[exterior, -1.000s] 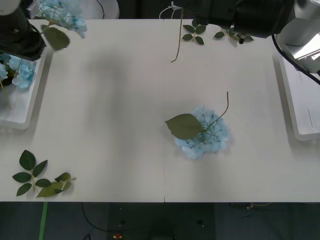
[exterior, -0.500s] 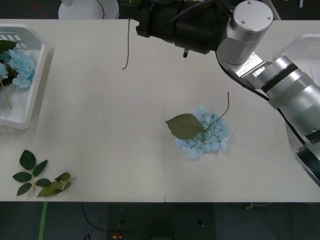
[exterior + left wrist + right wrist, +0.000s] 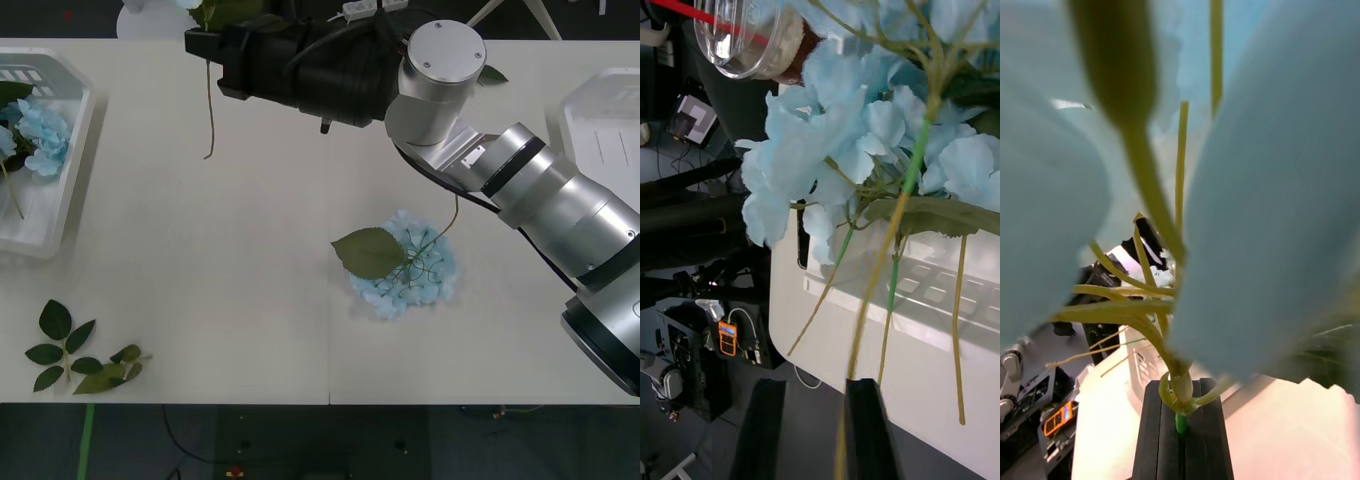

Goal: Place the red flowers into the right box and the blue flowers into the left box. If a person shows an open palm, hand one flower to the person first, then continue sorting.

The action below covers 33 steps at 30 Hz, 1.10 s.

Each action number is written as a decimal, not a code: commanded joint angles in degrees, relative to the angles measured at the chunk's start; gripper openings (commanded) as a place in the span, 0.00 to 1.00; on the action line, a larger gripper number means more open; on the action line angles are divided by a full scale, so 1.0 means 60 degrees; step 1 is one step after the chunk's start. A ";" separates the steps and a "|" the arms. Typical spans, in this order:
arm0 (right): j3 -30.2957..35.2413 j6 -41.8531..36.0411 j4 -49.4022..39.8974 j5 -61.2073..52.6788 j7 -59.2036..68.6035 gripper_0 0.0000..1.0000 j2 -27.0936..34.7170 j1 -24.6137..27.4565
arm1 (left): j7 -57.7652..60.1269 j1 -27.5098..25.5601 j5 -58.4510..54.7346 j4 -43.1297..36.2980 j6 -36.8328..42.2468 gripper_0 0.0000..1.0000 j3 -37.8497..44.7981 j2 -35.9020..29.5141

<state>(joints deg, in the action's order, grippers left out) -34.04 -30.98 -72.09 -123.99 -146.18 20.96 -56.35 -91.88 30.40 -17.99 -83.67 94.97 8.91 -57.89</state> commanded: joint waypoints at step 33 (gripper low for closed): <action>-0.0289 0.0330 -0.0393 0.0333 -0.0715 0.00 -0.0299 -0.0642 | 0.0299 -0.5814 -0.9248 -0.6152 -0.4682 1.00 0.2001 0.2398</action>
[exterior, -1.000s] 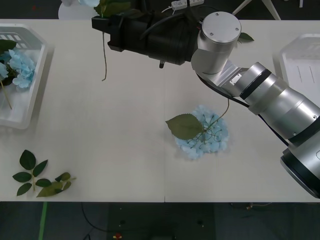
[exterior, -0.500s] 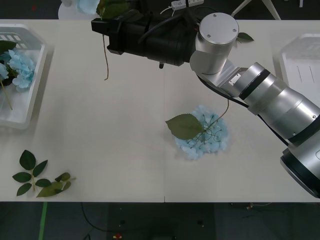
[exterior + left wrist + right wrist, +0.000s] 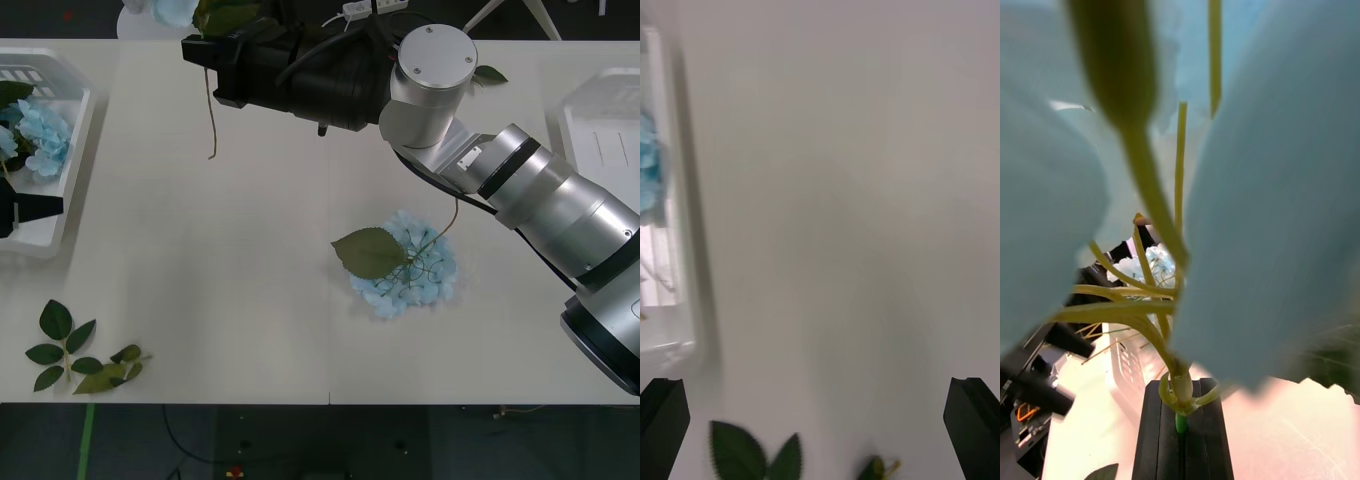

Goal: Place the red flowers into the right box and the blue flowers into the left box. If a person shows an open palm, hand one flower to the person first, then continue sorting.

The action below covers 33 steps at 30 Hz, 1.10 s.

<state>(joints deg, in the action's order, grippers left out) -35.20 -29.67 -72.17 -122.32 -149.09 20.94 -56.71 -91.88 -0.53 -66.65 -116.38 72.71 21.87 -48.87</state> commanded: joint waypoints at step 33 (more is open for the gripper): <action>-0.0491 0.0770 -0.0379 0.0303 -0.0288 0.00 -0.0253 -0.0568 | 0.0533 0.2490 0.0283 0.1613 -0.7460 1.00 -0.5138 0.3341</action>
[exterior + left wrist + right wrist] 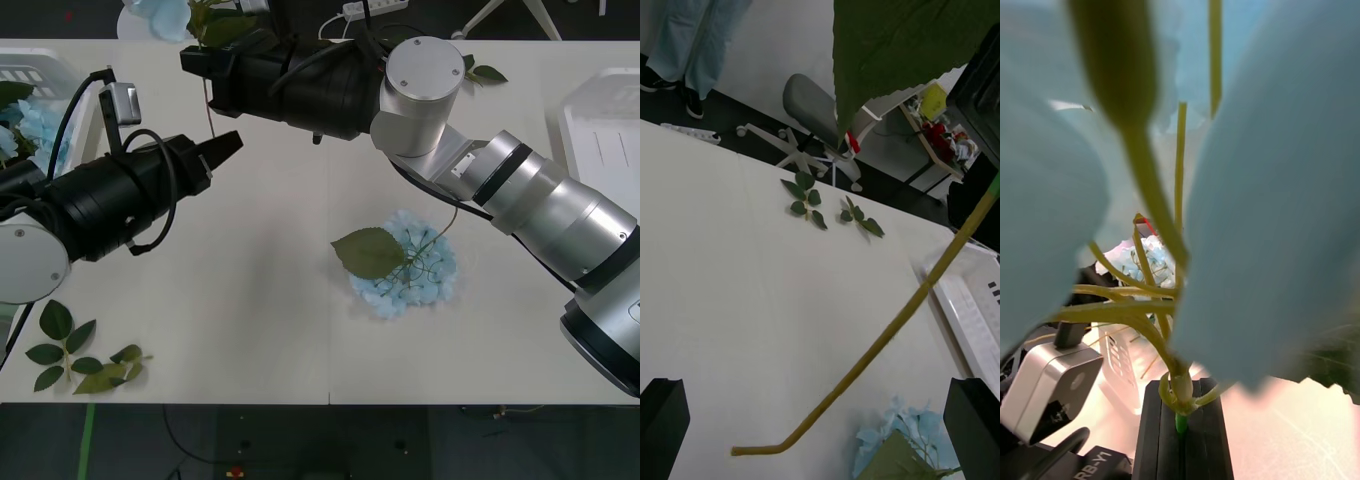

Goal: Place the red flowers into the right box and the blue flowers into the left box. If a person shows an open palm, hand one flower to the person first, then continue sorting.

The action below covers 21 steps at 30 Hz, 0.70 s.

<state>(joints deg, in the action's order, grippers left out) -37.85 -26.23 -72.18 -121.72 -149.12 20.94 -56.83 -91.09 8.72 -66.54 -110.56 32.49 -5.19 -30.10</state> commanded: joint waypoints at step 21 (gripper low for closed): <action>-0.0035 0.0329 -0.0377 0.0321 -0.0283 0.00 -0.0165 -0.0549 | 0.0358 0.2106 0.0470 0.2358 -0.2134 1.00 -0.1288 0.1061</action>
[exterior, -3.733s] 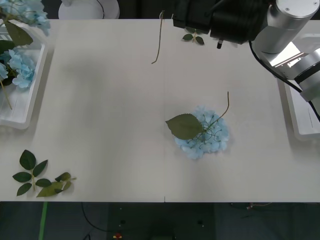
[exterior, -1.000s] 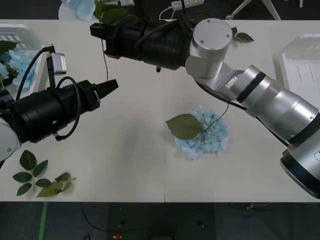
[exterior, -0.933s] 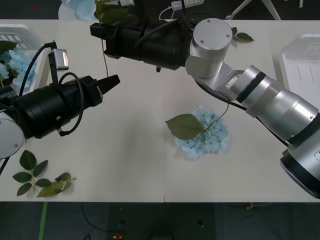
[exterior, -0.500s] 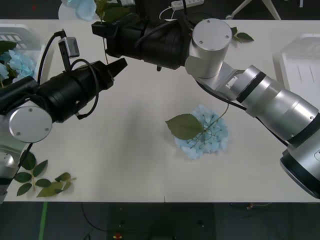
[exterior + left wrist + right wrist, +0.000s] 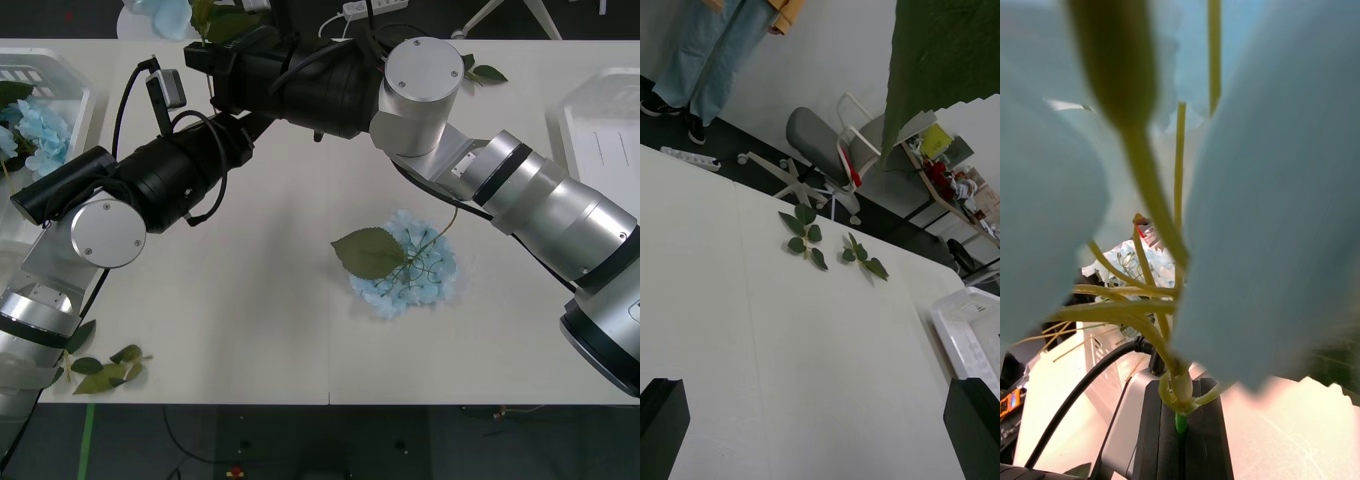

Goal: Place the red flowers into the right box and the blue flowers into the left box. If a person shows an open palm, hand one flower to the person first, then continue sorting.

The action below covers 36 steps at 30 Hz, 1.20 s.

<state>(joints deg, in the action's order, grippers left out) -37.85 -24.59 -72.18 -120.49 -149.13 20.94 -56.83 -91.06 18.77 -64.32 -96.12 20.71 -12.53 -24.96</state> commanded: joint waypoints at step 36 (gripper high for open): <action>-0.0005 0.0348 -0.0333 0.0262 -0.0356 0.83 0.0070 -0.0563 | 0.0382 0.0387 0.0334 0.0126 -0.0228 0.00 0.0052 0.0029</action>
<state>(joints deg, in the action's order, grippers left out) -37.87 -22.71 -72.18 -118.66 -149.23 20.94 -56.84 -91.06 19.02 -62.96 -95.28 20.30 -12.56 -24.64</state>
